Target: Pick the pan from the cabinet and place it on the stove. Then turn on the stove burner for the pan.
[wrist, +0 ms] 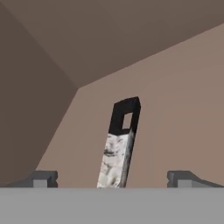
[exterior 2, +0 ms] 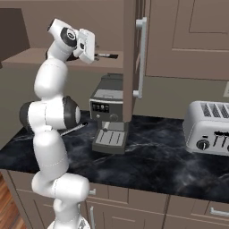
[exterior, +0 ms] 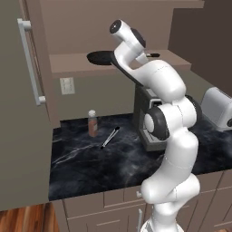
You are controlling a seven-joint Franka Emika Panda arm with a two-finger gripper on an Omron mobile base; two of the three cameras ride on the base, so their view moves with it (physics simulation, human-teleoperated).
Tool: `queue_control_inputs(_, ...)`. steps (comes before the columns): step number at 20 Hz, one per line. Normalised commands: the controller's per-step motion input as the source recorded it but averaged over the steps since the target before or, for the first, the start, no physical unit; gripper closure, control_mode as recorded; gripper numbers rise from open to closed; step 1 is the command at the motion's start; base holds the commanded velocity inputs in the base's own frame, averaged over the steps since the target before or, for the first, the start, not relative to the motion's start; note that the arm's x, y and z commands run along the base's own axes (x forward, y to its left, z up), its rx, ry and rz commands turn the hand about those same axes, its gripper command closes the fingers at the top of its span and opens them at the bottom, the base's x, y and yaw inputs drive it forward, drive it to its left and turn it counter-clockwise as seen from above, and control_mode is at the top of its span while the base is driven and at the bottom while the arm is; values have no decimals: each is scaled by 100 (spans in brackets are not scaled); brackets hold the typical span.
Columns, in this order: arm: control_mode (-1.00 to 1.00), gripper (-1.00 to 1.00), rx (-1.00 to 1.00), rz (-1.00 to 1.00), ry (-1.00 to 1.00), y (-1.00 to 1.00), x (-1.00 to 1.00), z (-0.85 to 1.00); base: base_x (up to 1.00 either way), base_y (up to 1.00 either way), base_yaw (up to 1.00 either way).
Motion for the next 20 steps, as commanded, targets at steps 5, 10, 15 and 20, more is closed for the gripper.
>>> queue_control_inputs(5,-100,-100,-3,0,1,-1,18,-38,0,0,0)
queue_control_inputs(10,-100,-100,0,0,4,-5,19,-30,0,0,0)
queue_control_inputs(15,-100,-100,0,0,6,-12,13,-31,0,0,0)
queue_control_inputs(20,-100,-100,0,0,6,-15,12,-35,0,0,0)
